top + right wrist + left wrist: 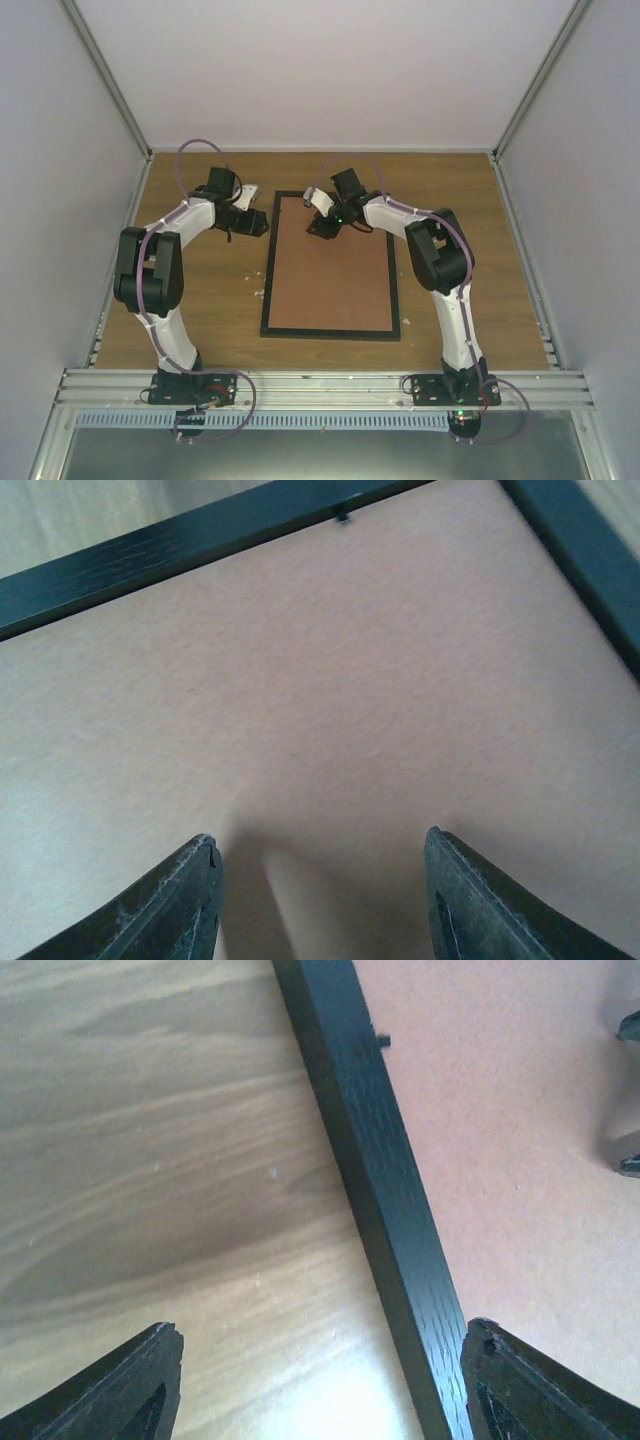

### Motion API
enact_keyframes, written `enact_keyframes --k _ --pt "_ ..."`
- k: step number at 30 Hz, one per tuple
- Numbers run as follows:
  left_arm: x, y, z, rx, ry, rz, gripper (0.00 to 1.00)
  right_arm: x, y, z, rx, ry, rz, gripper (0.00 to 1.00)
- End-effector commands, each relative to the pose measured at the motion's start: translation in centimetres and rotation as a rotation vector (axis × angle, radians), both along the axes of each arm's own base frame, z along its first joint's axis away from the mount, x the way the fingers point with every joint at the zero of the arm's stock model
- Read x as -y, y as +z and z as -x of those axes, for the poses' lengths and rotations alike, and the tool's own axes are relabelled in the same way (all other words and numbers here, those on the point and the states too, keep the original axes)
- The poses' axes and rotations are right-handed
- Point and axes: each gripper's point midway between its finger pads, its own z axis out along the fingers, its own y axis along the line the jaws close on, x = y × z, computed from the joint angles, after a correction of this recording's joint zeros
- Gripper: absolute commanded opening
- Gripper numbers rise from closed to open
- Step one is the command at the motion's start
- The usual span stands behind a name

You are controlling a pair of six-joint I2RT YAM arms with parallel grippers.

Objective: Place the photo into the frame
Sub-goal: Install the photo frame at the center of the board.

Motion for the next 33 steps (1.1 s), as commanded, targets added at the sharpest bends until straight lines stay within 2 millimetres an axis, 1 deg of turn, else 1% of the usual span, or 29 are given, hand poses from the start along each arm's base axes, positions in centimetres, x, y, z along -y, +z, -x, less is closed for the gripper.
enact_keyframes --k 1,5,8,12,16,19,22,25,29,33 --pt "-0.6 0.8 1.5 -0.031 0.005 0.051 0.77 0.0 -1.5 4.6 -0.113 0.064 0.070 0.56" --pt "0.0 0.9 0.2 -0.042 0.014 0.089 0.77 -0.8 -1.2 5.5 -0.109 0.092 0.076 0.55" --pt "0.7 -0.1 0.1 -0.096 0.005 0.119 0.77 -1.1 -0.9 6.1 -0.100 0.113 0.081 0.55" --pt "0.8 -1.2 2.0 -0.131 -0.026 0.125 0.77 -2.0 -0.3 7.8 -0.105 0.161 0.067 0.54" --pt "1.1 -2.0 4.3 -0.175 -0.046 0.132 0.77 -2.8 -0.3 9.3 -0.112 0.193 0.068 0.54" --pt "1.2 -2.6 5.7 -0.201 -0.052 0.123 0.77 -2.9 -1.4 10.3 -0.127 0.203 0.081 0.54" --pt "1.3 -3.5 6.8 -0.230 -0.058 0.106 0.77 -2.7 -3.3 11.1 -0.152 0.206 0.118 0.54" --pt "1.5 -3.8 7.6 -0.246 -0.071 0.098 0.77 -2.1 -4.7 11.1 -0.154 0.185 0.155 0.53" --pt "1.5 -3.9 8.4 -0.247 -0.083 0.081 0.77 -1.3 -5.5 10.9 -0.142 0.164 0.193 0.53" --pt "1.2 -4.4 8.7 -0.264 -0.062 0.061 0.77 -1.1 -5.8 10.7 -0.134 0.154 0.209 0.53"
